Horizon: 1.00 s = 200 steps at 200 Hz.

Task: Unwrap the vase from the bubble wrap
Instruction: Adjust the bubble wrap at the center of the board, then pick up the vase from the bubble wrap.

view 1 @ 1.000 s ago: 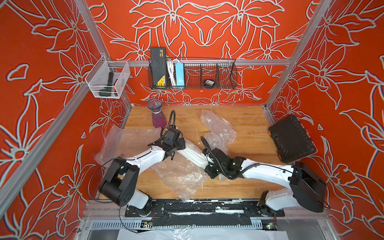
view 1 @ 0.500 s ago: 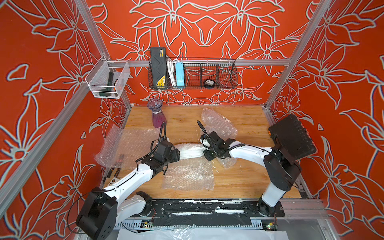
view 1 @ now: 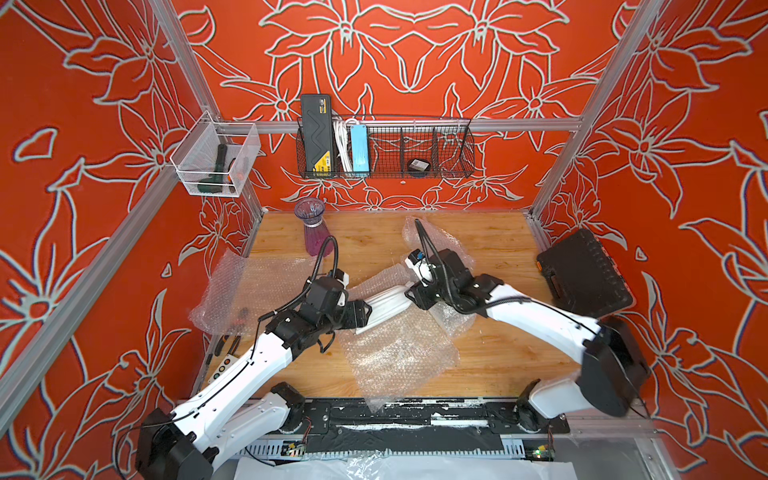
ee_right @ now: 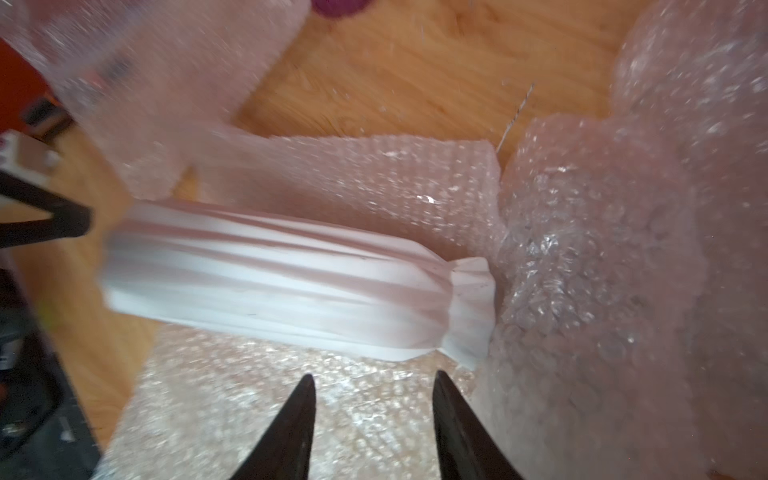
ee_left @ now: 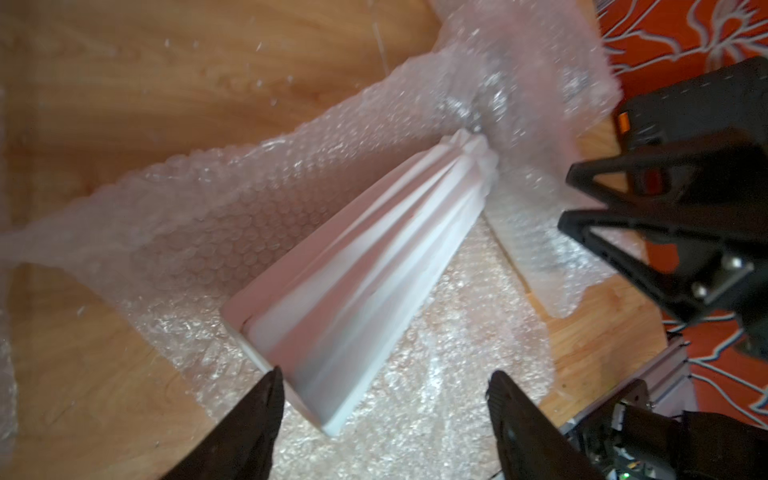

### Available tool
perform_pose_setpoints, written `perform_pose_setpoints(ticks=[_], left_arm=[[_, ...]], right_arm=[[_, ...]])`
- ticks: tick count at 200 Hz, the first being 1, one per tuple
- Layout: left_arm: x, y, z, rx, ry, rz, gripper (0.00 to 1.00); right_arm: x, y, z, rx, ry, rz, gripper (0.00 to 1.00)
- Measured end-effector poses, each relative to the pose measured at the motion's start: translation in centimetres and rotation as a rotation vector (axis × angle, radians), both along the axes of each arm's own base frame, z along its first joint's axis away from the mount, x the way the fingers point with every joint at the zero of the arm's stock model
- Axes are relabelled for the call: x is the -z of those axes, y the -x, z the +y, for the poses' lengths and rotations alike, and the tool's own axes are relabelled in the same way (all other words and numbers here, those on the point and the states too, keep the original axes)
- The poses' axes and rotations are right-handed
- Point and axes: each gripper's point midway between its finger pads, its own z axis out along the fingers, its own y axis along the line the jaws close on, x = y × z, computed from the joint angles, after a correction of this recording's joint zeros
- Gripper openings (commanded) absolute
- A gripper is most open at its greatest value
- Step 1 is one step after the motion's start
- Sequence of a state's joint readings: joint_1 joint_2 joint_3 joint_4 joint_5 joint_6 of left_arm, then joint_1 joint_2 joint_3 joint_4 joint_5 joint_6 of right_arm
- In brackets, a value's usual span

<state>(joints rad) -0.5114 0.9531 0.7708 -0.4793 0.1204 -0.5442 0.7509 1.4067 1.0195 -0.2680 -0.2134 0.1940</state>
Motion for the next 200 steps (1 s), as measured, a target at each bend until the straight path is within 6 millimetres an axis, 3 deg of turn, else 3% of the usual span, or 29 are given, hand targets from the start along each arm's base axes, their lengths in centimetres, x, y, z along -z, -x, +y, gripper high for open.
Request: perform_pose_setpoints(ticks=[22,51,85,115,156,200], left_arm=[[-2.7,-1.5,-1.4,0.053,-0.006,-0.053,0.82],[-3.4,-2.9,-2.9,0.122,-0.064,-0.054,0.83],[-3.4,-5.0,-5.2,0.226,-0.145,-0.042,0.99],[-0.2,-6.5,-7.4,0.345,-0.262,0.018,0.99],[5.1,-6.2,-9.6,0.48,-0.494,0.069,0.99],[7.7,-7.0,-10.5,0.532,-0.673,0.068,0.99]], right_arm=[[-2.1,1.9,-1.0,-0.005,-0.072,-0.038,0.57],[-0.3,4.4,-3.5,0.012,-0.066,-0.007,0.68],[0.8,7.5,-6.7,0.043,-0.074,0.006,0.85],[0.2,9.1,-8.6,0.074,-0.115,-0.017,0.91],[2.3,10.6,-10.6,0.107,-0.128,-0.02,0.93],[2.1,11.0,-11.2,0.114,-0.144,-0.038,0.94]])
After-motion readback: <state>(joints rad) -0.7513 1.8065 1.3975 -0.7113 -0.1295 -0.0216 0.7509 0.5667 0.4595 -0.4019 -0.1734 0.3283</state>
